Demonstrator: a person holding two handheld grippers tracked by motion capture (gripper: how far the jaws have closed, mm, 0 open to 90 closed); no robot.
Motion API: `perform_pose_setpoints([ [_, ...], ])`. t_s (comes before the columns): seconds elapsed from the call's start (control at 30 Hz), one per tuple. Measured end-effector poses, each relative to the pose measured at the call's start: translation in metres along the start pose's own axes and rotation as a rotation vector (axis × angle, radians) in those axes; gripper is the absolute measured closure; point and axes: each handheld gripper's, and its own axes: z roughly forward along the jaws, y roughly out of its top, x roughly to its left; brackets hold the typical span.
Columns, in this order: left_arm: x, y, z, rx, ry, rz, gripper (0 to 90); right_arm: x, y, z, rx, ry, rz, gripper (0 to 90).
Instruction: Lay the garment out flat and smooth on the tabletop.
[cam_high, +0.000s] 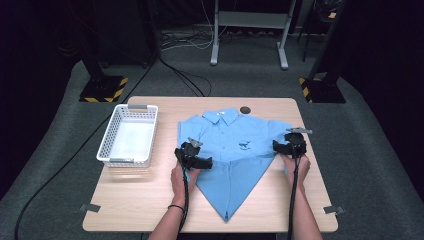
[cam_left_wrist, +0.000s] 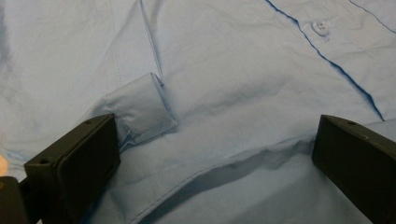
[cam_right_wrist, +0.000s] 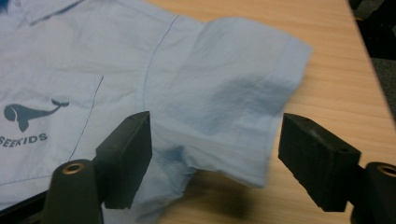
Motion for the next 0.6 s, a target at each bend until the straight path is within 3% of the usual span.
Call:
perform_pose_setpoints([
  [0.03, 0.0, 0.0, 0.0, 0.0, 0.0, 0.0, 0.6, 0.008, -0.002, 0.009, 0.033, -0.015, -0.026, 21.5],
  [0.17, 0.0, 0.0, 0.0, 0.0, 0.0, 0.0, 0.6, 0.01, -0.008, 0.022, 0.089, -0.055, -0.033, 19.5],
  [0.23, 0.0, 0.0, 0.0, 0.0, 0.0, 0.0, 0.6, 0.008, -0.01, 0.023, 0.098, -0.06, -0.029, 19.2],
  [0.3, 0.0, 0.0, 0.0, 0.0, 0.0, 0.0, 0.6, 0.001, -0.014, 0.023, 0.087, -0.061, 0.009, 18.8],
  [0.6, -0.002, 0.002, 0.002, -0.002, 0.001, 0.014, 1.1, -0.011, -0.017, 0.02, 0.092, -0.065, 0.043, 18.2],
])
